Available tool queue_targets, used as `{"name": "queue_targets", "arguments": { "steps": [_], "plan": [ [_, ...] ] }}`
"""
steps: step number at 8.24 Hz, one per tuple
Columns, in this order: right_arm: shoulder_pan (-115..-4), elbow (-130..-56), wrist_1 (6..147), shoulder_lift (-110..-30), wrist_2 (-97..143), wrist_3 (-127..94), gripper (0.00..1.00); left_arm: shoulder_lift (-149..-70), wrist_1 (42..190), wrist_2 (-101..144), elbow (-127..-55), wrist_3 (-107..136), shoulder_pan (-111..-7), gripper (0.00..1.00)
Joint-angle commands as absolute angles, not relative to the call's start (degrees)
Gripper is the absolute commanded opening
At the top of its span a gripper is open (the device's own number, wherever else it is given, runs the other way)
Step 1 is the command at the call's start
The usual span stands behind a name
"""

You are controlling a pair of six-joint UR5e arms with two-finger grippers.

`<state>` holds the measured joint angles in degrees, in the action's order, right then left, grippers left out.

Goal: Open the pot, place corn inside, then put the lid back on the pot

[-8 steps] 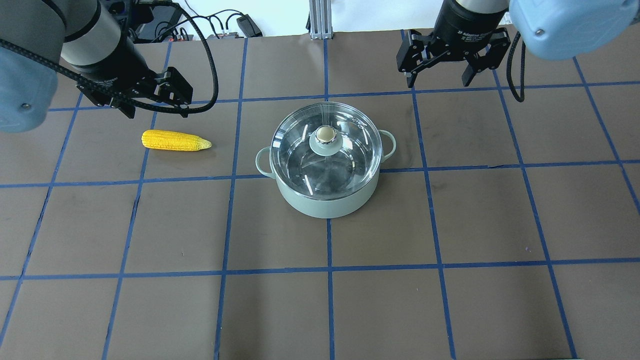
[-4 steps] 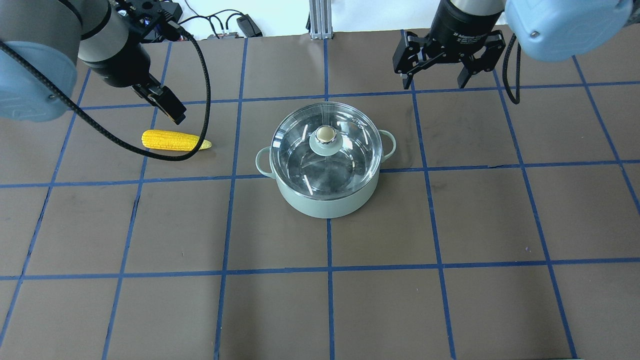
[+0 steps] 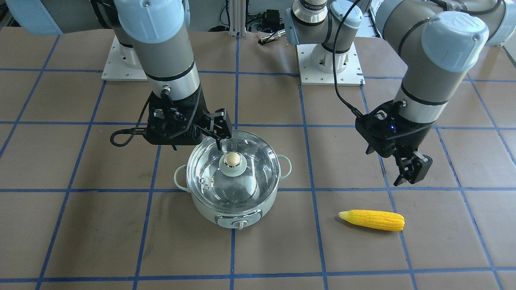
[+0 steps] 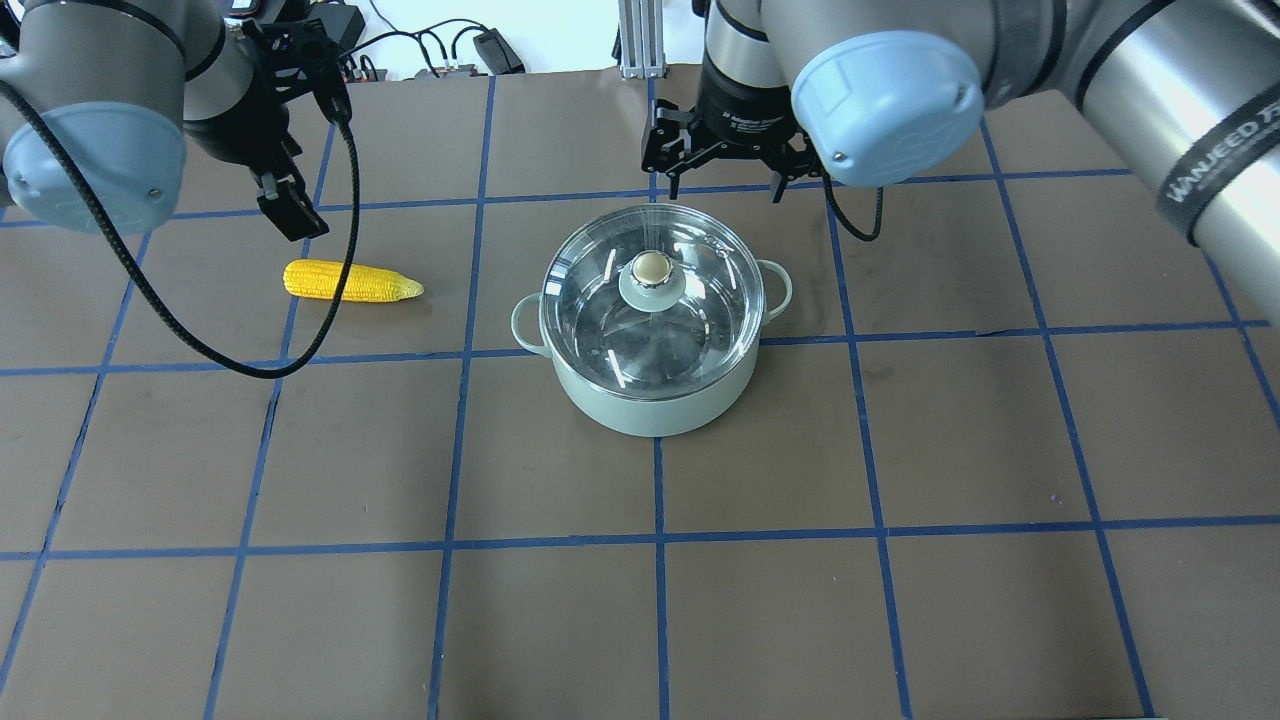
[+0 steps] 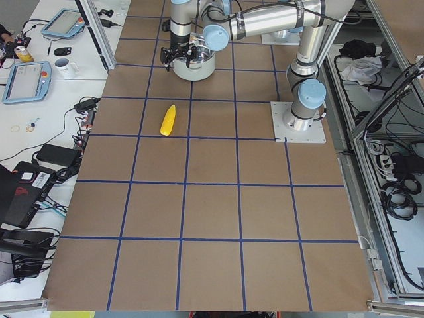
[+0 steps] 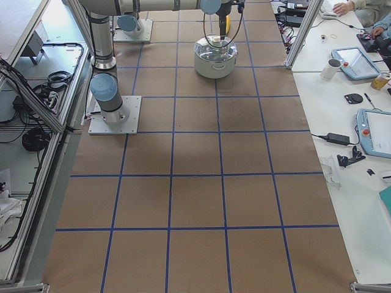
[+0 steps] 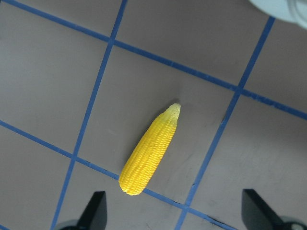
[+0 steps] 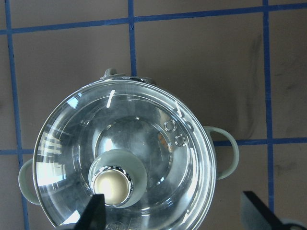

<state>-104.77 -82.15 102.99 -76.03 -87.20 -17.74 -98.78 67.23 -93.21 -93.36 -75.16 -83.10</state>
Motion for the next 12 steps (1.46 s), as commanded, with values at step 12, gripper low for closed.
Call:
{"name": "queue_targets", "arguments": {
  "steps": [12],
  "plan": [
    [-88.25, -83.50, 90.00, -90.35, -86.40, -3.69, 1.00, -116.36, 63.37, -93.25, -93.60, -94.04, -76.03, 1.00]
  ]
}}
